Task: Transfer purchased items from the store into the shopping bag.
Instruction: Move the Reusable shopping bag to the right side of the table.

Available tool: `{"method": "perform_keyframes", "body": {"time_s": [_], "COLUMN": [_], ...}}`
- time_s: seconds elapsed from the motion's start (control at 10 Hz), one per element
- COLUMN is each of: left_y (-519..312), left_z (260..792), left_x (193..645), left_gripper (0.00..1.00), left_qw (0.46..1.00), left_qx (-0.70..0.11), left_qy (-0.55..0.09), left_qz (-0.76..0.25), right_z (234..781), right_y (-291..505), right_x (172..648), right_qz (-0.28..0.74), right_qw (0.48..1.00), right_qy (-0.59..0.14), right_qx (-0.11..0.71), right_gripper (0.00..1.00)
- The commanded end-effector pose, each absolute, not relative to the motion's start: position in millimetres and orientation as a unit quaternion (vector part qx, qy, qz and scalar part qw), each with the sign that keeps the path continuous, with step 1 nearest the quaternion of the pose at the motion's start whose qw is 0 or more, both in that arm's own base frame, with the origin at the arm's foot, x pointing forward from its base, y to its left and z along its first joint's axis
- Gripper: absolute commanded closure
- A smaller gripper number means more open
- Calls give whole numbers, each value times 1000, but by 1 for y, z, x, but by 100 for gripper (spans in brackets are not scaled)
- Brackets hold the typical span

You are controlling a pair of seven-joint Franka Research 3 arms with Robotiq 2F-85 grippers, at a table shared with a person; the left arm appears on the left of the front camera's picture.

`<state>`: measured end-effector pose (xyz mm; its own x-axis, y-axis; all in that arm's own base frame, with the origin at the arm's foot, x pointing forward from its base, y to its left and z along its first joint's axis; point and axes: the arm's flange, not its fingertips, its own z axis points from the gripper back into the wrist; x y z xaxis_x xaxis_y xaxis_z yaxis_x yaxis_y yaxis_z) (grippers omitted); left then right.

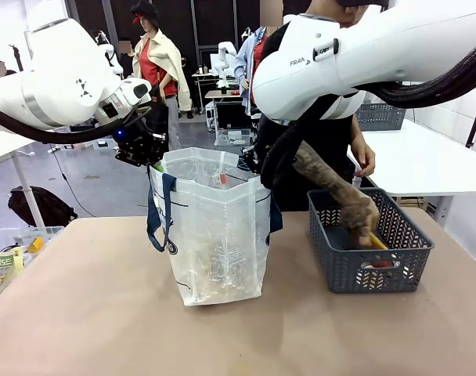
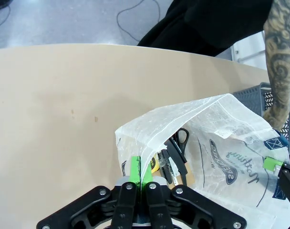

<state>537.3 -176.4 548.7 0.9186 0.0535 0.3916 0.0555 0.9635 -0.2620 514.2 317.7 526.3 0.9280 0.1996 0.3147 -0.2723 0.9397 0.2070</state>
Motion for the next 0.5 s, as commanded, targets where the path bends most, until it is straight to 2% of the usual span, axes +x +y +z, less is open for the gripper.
{"method": "perform_keyframes", "body": {"time_s": [0.0, 0.4], "left_y": [-174, -174], "left_z": [551, 551], "left_x": [533, 533], "left_gripper": [100, 100], "left_qw": [969, 969], "left_qx": [-136, -136], "left_qy": [-206, -206], "left_qz": [8, 8], "right_z": [525, 525], "right_y": [314, 314], "right_x": [511, 511], "right_qz": [114, 114], "right_qw": [974, 974], "right_qy": [-145, -145], "right_qx": [131, 131], "right_gripper": [100, 100]}}
